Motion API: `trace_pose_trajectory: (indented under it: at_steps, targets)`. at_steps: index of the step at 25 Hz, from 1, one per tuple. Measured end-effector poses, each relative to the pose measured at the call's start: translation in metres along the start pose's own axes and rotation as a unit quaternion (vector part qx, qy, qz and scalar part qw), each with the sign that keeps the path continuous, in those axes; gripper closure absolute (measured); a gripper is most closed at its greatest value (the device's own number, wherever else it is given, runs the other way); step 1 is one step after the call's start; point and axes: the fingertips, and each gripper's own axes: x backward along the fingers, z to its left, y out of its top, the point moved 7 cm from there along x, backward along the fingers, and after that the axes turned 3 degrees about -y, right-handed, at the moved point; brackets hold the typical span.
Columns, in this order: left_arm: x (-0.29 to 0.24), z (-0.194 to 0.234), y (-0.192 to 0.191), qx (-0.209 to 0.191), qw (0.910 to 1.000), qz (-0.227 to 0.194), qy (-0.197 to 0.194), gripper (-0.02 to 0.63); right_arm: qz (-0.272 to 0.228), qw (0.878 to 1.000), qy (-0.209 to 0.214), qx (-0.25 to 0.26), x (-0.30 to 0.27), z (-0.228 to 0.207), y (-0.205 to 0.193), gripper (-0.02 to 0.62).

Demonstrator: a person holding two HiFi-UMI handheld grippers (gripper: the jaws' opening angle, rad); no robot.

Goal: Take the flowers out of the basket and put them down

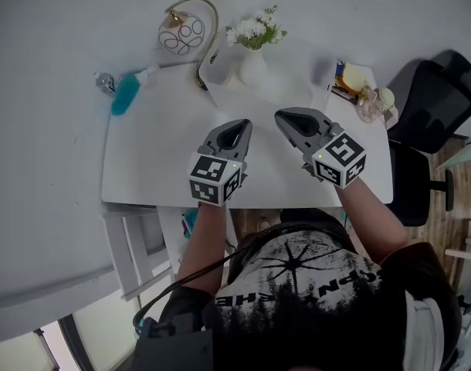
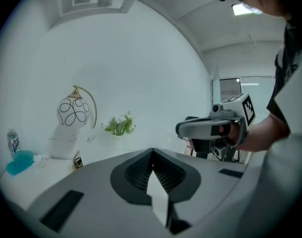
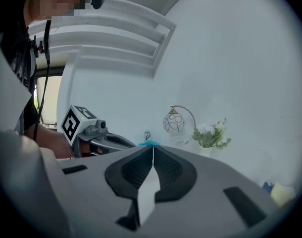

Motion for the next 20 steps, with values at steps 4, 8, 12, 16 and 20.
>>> trace_pose_trajectory:
  at_steps: [4,8,12,16,20]
  targets:
    - [-0.017,0.016,0.015,-0.006,1.0000,-0.001,0.003,0.595,0.014,1.000,0.001,0.007,-0.017,-0.022,0.017,0.575]
    - [-0.034,0.029,0.025,-0.007,1.0000,-0.004,0.003,0.595,0.027,1.000,0.000,0.009,-0.032,-0.043,0.030,0.575]
    - [-0.048,0.047,0.034,-0.002,1.0000,-0.007,0.003,0.595,0.031,0.999,0.006,0.001,-0.052,-0.069,0.047,0.575]
    - [-0.055,0.064,0.034,0.009,0.9999,-0.005,0.011,0.595,0.046,0.999,0.014,-0.014,-0.073,-0.093,0.047,0.575]
    - [-0.061,0.079,0.035,0.015,0.9998,0.000,0.014,0.595,0.071,0.997,0.014,-0.009,-0.094,-0.112,0.038,0.575]
